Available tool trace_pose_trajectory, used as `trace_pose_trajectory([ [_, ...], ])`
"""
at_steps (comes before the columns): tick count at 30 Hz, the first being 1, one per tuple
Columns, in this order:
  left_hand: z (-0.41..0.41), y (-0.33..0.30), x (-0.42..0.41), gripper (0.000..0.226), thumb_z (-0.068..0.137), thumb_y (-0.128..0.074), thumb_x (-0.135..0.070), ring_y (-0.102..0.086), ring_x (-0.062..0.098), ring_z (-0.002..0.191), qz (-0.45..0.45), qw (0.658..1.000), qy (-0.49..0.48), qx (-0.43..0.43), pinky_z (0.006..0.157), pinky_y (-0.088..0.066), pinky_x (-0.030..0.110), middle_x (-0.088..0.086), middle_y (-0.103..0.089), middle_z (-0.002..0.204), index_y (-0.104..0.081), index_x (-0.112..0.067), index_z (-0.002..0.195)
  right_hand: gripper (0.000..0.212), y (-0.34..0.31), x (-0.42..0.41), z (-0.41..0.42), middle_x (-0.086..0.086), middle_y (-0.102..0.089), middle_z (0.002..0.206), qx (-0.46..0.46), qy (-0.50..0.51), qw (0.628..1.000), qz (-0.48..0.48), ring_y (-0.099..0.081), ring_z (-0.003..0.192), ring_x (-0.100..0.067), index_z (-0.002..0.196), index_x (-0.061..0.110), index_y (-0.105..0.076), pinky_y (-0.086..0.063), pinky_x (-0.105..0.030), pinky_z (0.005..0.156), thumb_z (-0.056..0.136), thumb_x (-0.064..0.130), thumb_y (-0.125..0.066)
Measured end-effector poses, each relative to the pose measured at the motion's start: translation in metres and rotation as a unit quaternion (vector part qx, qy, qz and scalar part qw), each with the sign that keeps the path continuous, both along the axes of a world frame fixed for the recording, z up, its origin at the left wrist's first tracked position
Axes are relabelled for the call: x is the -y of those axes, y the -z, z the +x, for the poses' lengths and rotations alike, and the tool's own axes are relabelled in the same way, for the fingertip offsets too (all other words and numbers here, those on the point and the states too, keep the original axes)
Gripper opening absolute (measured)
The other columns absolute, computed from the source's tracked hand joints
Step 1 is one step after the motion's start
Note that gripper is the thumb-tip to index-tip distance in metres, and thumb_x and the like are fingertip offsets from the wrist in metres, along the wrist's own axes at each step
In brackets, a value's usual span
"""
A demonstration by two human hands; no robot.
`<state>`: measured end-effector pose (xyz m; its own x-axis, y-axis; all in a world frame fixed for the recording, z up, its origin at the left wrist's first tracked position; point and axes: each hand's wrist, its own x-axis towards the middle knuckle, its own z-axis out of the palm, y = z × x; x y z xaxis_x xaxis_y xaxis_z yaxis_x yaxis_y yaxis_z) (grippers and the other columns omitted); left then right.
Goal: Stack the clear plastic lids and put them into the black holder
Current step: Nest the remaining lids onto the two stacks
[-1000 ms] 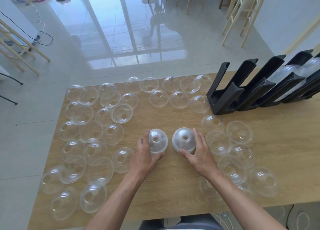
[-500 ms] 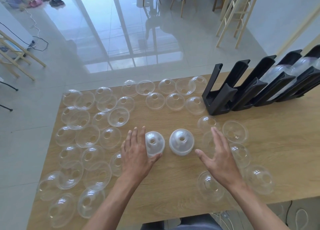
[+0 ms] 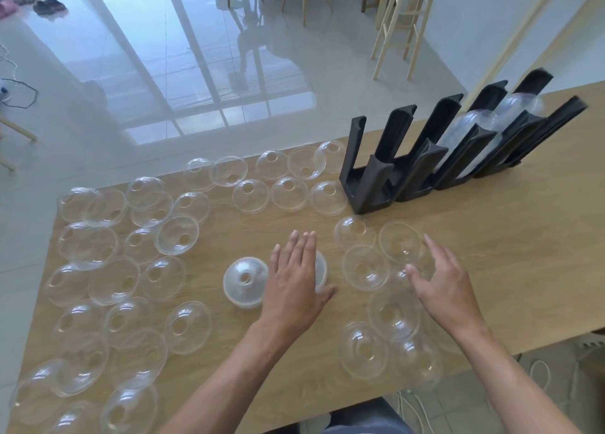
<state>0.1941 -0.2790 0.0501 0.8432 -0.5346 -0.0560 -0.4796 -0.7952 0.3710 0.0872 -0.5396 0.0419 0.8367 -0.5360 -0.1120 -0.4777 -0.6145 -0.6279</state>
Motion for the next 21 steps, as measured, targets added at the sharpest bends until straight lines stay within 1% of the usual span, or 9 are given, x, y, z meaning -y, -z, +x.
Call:
trace_pose_trajectory([
  [2, -0.008, -0.001, 0.021, 0.102, 0.092, -0.071, -0.055, -0.011, 0.020, 0.163, -0.004, 0.999, 0.031, 0.011, 0.132, -0.009, 0.042, 0.002, -0.027, 0.172, -0.015, -0.014, 0.167, 0.064, 0.004, 0.008, 0.004, -0.005, -0.056, 0.150, -0.005, -0.022, 1.000, -0.008, -0.047, 0.142, -0.025, 0.156, 0.016, -0.049, -0.035, -0.031, 0.115, 0.097, 0.021, -0.073],
  [3, -0.011, -0.002, 0.030, 0.100, 0.090, -0.075, -0.052, -0.023, 0.022, 0.160, -0.007, 0.999, 0.043, 0.015, 0.129, -0.018, 0.042, 0.003, -0.036, 0.168, -0.024, -0.013, 0.166, 0.059, 0.007, 0.012, 0.006, -0.004, -0.059, 0.148, -0.006, -0.038, 0.999, -0.013, -0.049, 0.140, -0.024, 0.153, 0.016, -0.054, -0.037, -0.031, 0.115, 0.097, 0.018, -0.073],
  [5, -0.018, -0.002, 0.045, 0.090, 0.084, -0.080, -0.048, -0.048, 0.026, 0.144, -0.002, 0.997, 0.069, 0.030, 0.116, -0.039, 0.043, 0.004, -0.055, 0.153, -0.043, -0.012, 0.157, 0.052, 0.013, 0.019, 0.011, -0.004, -0.063, 0.144, -0.014, -0.080, 0.996, -0.038, -0.053, 0.136, -0.024, 0.147, 0.016, -0.061, -0.040, -0.037, 0.117, 0.095, 0.010, -0.070],
  [6, -0.020, -0.001, 0.052, 0.081, 0.085, -0.080, -0.046, -0.055, 0.027, 0.134, 0.007, 0.996, 0.083, 0.036, 0.108, -0.045, 0.042, 0.003, -0.060, 0.146, -0.050, -0.013, 0.152, 0.053, 0.016, 0.022, 0.013, -0.004, -0.064, 0.144, -0.025, -0.101, 0.993, -0.057, -0.054, 0.134, -0.025, 0.145, 0.015, -0.064, -0.041, -0.042, 0.117, 0.093, 0.004, -0.067],
  [9, -0.025, 0.009, 0.065, 0.050, 0.095, -0.067, -0.025, -0.057, 0.025, 0.118, 0.035, 0.993, 0.114, -0.008, 0.097, -0.048, 0.038, -0.001, -0.062, 0.137, -0.056, -0.016, 0.143, 0.061, 0.024, 0.031, 0.019, 0.002, -0.067, 0.142, -0.069, -0.141, 0.979, -0.132, -0.056, 0.130, -0.025, 0.137, 0.018, -0.070, -0.041, -0.045, 0.107, 0.082, -0.007, -0.062],
  [11, -0.027, 0.016, 0.069, 0.048, 0.093, -0.057, -0.005, -0.056, 0.024, 0.114, 0.053, 0.991, 0.114, -0.039, 0.094, -0.050, 0.038, -0.001, -0.061, 0.135, -0.056, -0.016, 0.140, 0.063, 0.027, 0.040, 0.022, 0.004, -0.070, 0.136, -0.082, -0.162, 0.966, -0.187, -0.057, 0.122, -0.025, 0.130, 0.022, -0.074, -0.041, -0.043, 0.097, 0.076, -0.009, -0.065],
  [13, -0.028, 0.022, 0.070, 0.049, 0.091, -0.051, 0.005, -0.056, 0.023, 0.109, 0.066, 0.991, 0.106, -0.051, 0.087, -0.053, 0.039, -0.002, -0.062, 0.132, -0.059, -0.016, 0.134, 0.063, 0.030, 0.049, 0.024, 0.006, -0.072, 0.131, -0.082, -0.178, 0.956, -0.220, -0.058, 0.113, -0.024, 0.125, 0.025, -0.077, -0.043, -0.042, 0.091, 0.073, -0.009, -0.068],
  [17, -0.028, 0.033, 0.067, 0.039, 0.095, -0.050, 0.004, -0.056, 0.020, 0.107, 0.064, 0.992, 0.094, -0.055, 0.079, -0.055, 0.037, -0.002, -0.064, 0.125, -0.066, -0.015, 0.125, 0.047, 0.035, 0.065, 0.026, 0.009, -0.075, 0.111, -0.070, -0.207, 0.951, -0.217, -0.056, 0.097, -0.021, 0.111, 0.021, -0.082, -0.046, -0.040, 0.082, 0.077, -0.009, -0.071],
  [21, -0.030, 0.033, 0.062, 0.029, 0.103, -0.052, -0.005, -0.059, 0.020, 0.106, -0.003, 0.996, 0.084, -0.039, 0.078, -0.054, 0.036, 0.000, -0.068, 0.124, -0.070, -0.013, 0.124, 0.027, 0.037, 0.074, 0.028, 0.002, -0.076, 0.095, -0.034, -0.232, 0.952, -0.199, -0.056, 0.084, -0.026, 0.096, 0.011, -0.084, -0.050, -0.039, 0.071, 0.081, -0.009, -0.076],
])
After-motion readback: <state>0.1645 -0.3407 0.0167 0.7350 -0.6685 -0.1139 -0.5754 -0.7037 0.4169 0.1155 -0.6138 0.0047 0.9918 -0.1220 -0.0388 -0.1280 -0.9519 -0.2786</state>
